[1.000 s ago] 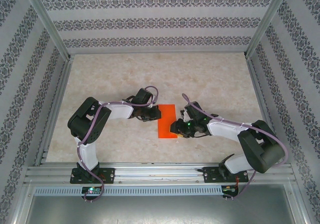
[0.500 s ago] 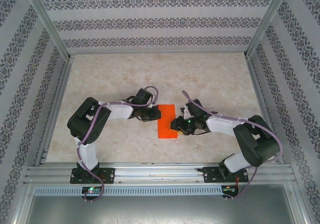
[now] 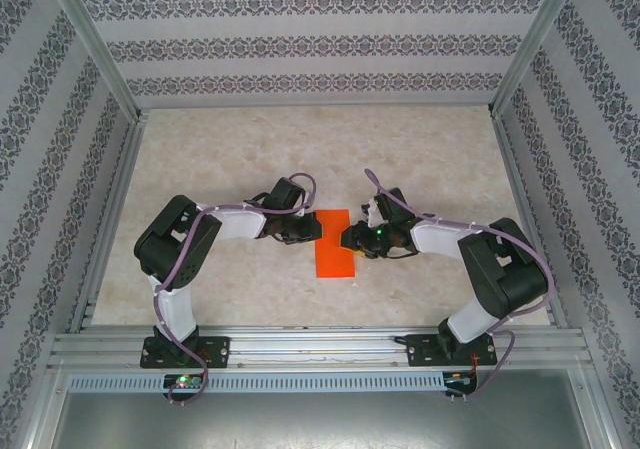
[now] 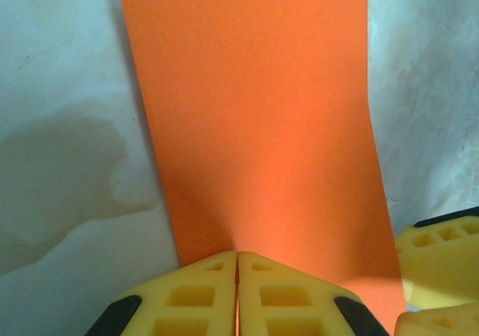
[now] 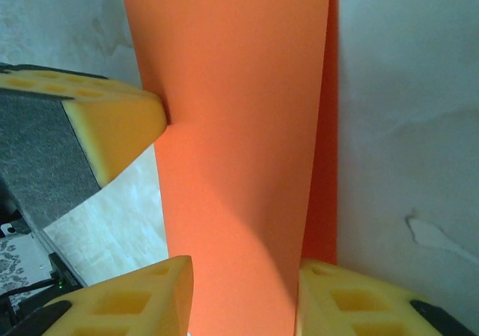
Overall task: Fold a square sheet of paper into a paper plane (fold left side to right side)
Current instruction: Fold the triangle a second time at the center of the table.
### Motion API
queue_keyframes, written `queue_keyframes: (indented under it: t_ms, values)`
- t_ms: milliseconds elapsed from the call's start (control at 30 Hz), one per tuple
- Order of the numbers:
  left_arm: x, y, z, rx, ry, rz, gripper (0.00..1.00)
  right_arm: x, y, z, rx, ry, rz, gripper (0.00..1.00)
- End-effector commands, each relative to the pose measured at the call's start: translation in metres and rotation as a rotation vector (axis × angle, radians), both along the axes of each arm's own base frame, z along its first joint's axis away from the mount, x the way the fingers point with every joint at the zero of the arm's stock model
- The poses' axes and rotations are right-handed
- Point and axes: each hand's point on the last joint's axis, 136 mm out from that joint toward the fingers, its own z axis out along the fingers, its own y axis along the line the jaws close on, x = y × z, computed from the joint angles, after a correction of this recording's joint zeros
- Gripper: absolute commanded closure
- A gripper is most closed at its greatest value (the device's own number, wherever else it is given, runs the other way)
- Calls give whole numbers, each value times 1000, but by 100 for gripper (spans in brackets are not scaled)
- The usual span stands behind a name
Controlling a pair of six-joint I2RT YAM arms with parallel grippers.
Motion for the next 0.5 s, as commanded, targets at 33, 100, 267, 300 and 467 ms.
queue_keyframes:
  t_ms: [33,100,267,300,467]
  values:
    - [-12,6,-9,43,17,-10,90,12,3,5,31,-32,16,65]
    - [-12,6,-8,41,15,-11,90,13,2,3,29,-27,16,67]
    - [-10,4,-1,26,-5,-14,89,12,0,-3,21,-12,10,78]
    - [-9,4,1,24,-11,-15,88,12,0,-3,21,-10,10,81]
    - [-5,0,12,12,-33,-25,81,13,1,-2,29,-9,10,100]
